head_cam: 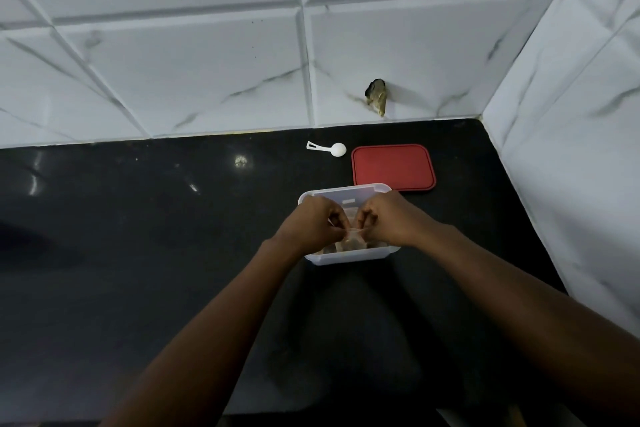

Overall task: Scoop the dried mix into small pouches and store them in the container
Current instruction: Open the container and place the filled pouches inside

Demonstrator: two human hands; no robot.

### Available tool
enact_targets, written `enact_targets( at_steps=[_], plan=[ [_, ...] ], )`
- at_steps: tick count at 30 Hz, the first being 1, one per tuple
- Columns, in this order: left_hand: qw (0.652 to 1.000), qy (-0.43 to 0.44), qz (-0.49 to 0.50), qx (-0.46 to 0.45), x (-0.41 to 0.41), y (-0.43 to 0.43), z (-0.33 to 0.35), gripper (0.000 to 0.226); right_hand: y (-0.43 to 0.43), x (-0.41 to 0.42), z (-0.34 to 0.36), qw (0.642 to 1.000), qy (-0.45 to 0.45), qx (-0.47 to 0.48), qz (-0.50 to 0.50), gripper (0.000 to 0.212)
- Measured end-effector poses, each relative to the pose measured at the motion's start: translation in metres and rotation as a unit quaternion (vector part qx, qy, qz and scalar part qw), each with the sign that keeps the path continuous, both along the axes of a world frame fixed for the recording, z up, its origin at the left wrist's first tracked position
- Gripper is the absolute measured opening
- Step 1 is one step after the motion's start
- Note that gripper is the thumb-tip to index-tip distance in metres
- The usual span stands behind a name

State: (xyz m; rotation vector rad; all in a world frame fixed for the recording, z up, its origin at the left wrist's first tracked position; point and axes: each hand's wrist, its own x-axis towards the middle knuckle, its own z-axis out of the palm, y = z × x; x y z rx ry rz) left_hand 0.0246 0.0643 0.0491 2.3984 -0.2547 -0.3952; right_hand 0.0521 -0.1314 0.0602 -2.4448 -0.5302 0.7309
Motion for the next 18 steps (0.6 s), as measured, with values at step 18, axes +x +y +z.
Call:
enact_targets(
  at_steps=[18],
  plan=[
    [0.994, 0.011, -0.036, 0.106, 0.009, -0.010, -0.019, 0.015, 0.009, 0.006, -0.019, 0.997, -0.051, -0.059, 0.015, 0.008]
  ],
)
